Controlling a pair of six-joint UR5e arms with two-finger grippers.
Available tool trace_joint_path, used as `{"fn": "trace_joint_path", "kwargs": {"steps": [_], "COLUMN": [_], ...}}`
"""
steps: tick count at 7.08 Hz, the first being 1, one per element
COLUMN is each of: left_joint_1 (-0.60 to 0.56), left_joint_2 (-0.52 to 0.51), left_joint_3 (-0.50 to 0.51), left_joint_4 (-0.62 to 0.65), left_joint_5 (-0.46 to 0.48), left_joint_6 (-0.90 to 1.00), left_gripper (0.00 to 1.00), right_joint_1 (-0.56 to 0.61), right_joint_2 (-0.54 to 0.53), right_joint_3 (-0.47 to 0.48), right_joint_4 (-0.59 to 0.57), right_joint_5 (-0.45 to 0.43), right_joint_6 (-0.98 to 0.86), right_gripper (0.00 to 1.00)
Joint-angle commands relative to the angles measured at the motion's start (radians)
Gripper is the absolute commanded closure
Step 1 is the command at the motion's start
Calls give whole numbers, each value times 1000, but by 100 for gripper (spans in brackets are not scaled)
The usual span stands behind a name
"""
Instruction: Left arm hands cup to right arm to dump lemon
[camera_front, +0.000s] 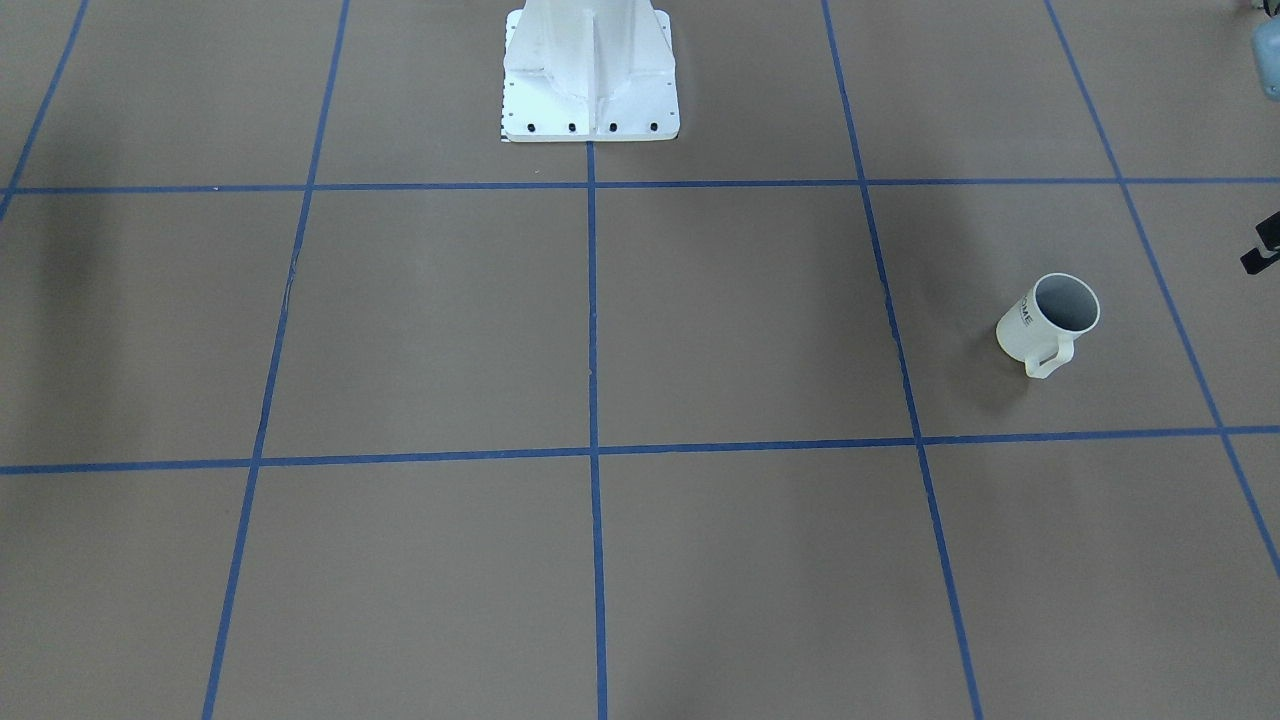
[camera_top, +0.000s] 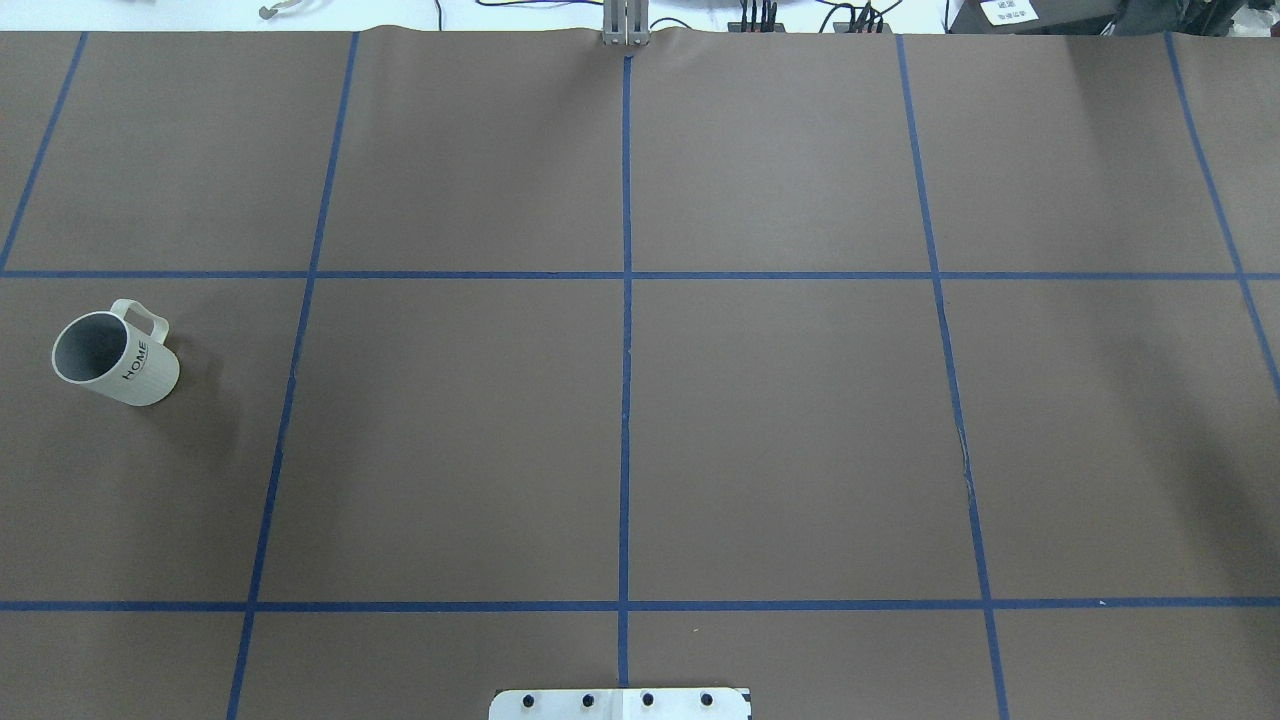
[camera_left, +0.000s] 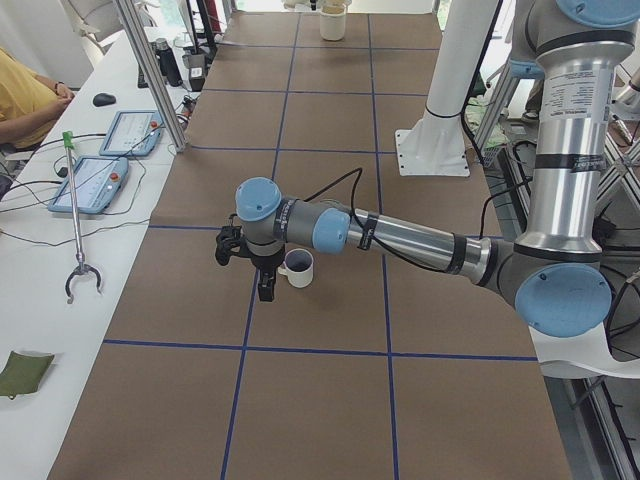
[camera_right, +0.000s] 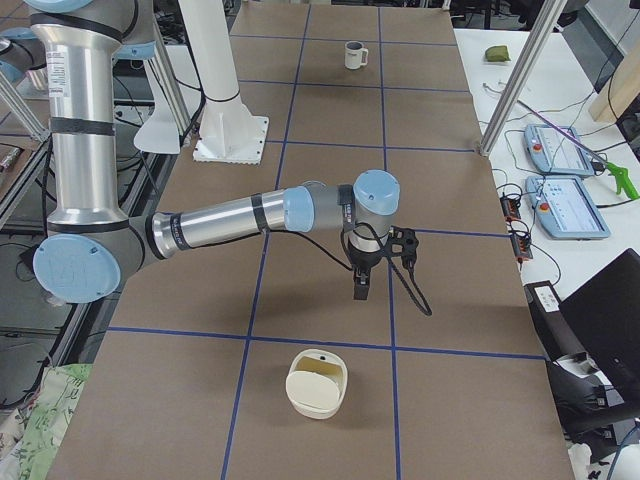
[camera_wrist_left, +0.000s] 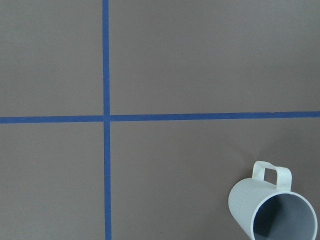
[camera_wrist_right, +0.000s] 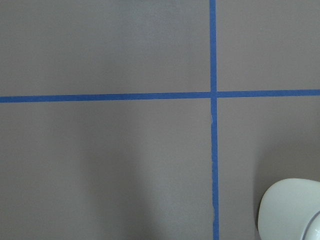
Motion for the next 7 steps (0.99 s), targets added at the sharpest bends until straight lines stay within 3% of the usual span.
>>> {"fn": "trace_joint_path", "kwargs": {"steps": [1,7], "left_joint_1": [0,-3], "left_joint_2": [23,26], "left_joint_3": [-24,-53], "left_joint_4": [-2,9], "left_joint_5": [-14,-51], "left_joint_6": [-1,-1], "left_gripper": [0,0], "right_joint_1": [0,-2], "right_joint_2": [-1,-1], "right_joint_3": [0,-6], "right_joint_4": [3,41], "right_joint_5": [43,43], "right_joint_6": [-3,-3], "right_gripper": [0,0]}}
